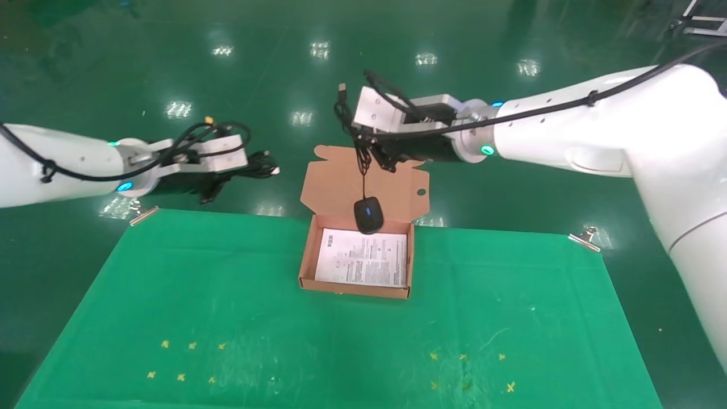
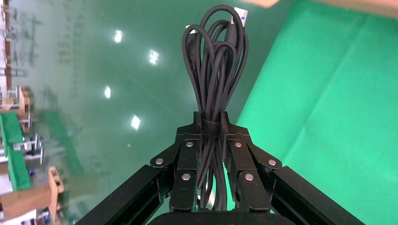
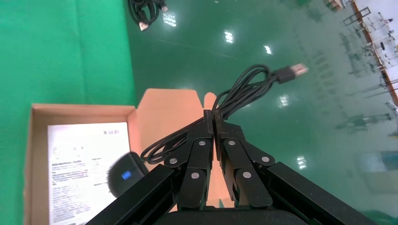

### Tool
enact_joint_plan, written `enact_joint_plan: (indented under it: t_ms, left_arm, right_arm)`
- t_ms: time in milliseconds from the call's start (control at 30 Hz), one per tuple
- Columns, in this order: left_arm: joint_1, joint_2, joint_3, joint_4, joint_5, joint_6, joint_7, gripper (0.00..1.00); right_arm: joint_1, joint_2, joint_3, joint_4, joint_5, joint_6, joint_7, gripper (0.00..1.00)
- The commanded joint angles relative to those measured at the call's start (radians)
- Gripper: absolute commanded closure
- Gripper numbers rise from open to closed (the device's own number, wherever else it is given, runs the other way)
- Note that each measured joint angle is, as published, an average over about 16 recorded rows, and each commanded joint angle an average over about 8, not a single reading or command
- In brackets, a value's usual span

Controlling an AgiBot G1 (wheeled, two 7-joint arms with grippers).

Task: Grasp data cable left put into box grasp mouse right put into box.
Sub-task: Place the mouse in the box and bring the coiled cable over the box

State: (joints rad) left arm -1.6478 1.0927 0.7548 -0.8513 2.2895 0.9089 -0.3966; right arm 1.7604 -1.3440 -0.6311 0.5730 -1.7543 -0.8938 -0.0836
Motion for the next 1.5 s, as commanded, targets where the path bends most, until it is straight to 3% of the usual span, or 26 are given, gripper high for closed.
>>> enact_joint_plan:
  t_ms: [33, 333, 567, 867, 1233, 1300, 1500]
  left_arm:
    - [0.003, -0.012, 0.003, -0.006, 0.015, 0.005, -0.011, 1.0]
    - [0.015, -0.036, 0.012, -0.056, 0.104, 0.046, -0.123, 1.0]
    - [0.026, -0.043, 0.013, -0.093, 0.125, 0.059, -0.156, 1.0]
    - [0.031, -0.047, 0.014, -0.111, 0.134, 0.066, -0.171, 1.0]
    - [0.033, -0.048, 0.014, -0.117, 0.136, 0.068, -0.175, 1.0]
    - [0.033, -0.048, 0.014, -0.117, 0.137, 0.068, -0.176, 1.0]
    - [0.033, -0.048, 0.014, -0.118, 0.137, 0.068, -0.176, 1.0]
  right_arm:
    - [-0.01, 0.001, -0.009, 0.007, 0.001, -0.001, 0.007, 1.0]
    - [-0.064, -0.006, -0.051, 0.024, 0.035, 0.019, 0.071, 1.0]
    - [-0.112, -0.005, -0.087, -0.046, 0.054, 0.051, 0.107, 1.0]
    - [-0.146, -0.019, -0.155, -0.146, 0.078, 0.074, 0.041, 1.0]
    - [-0.17, -0.026, -0.283, -0.091, 0.151, 0.157, -0.087, 1.0]
    - [-0.171, -0.026, -0.311, -0.084, 0.163, 0.171, -0.103, 0.92]
    - [-0.169, -0.027, -0.382, -0.081, 0.179, 0.178, -0.124, 0.17]
